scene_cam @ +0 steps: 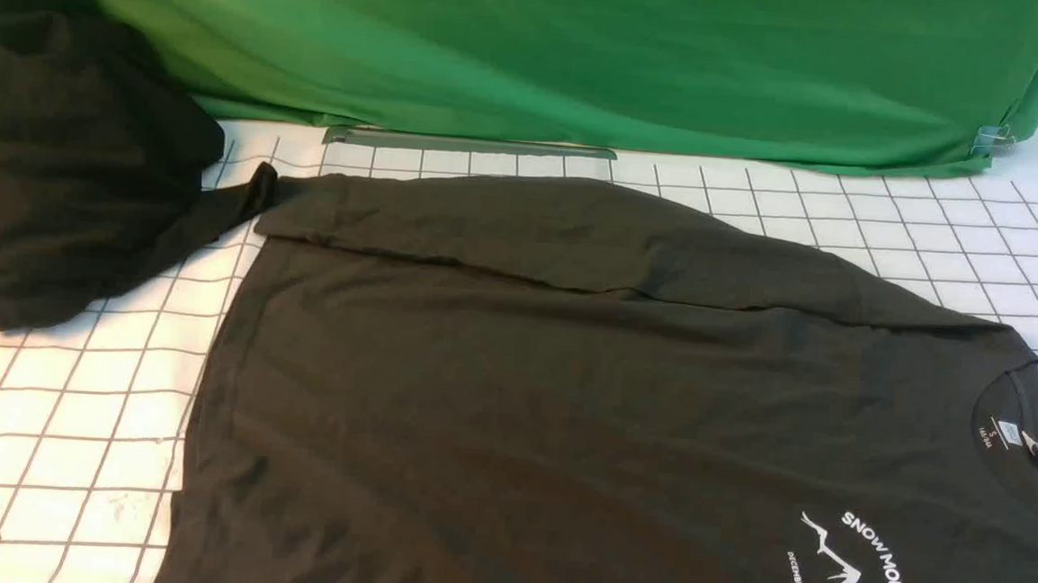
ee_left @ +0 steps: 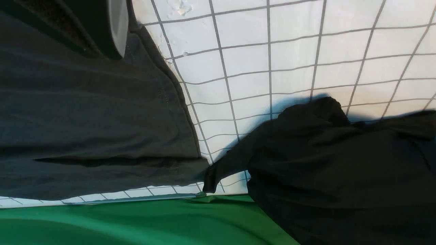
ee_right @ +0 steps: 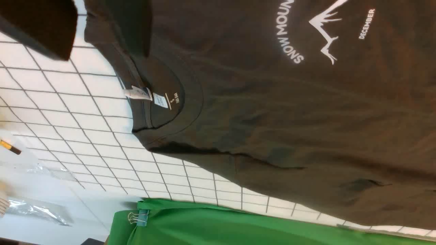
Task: Fold a long-sleeved shirt over a white checkered tablecloth.
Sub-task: 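Grasp the left edge of the dark T-shirt lying flat on the table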
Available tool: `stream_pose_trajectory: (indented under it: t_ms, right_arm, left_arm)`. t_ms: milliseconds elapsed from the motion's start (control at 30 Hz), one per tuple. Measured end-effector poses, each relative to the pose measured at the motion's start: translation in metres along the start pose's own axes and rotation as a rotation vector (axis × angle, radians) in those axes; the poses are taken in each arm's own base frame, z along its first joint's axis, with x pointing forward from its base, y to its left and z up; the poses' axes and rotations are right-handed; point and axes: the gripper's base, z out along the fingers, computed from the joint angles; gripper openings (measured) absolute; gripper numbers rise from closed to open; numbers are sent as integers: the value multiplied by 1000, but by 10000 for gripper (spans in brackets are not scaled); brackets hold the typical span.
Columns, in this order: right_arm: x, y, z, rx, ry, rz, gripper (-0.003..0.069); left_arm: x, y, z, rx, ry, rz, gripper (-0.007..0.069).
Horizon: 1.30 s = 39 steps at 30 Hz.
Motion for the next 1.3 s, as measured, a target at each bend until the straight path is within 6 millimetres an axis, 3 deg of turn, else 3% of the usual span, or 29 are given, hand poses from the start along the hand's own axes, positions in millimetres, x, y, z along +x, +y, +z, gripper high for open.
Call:
stream_pose_trajectory:
  t_ms: [767,900,1000,1167,1233,1300]
  right_arm:
    - [0,0,0,0,0,0,242]
    - [0,0,0,0,0,0,242]
    - [0,0,0,0,0,0,242]
    - [-1,0,0,0,-12,9,242]
    - [-5,1,0,-11,-56,122,242]
    - [-12,1,-1,-31,-125,323,242]
  left_arm:
    - [-3,0,0,3,-38,-27,3]
    - [-18,0,-2,26,-200,-313,3]
    - [-28,5,-5,14,-321,-417,3]
    - [-56,20,-22,22,-716,-711,3]
    - [-75,21,-31,100,-795,-862,1]
    - [-102,17,-41,183,-757,-926,-1]
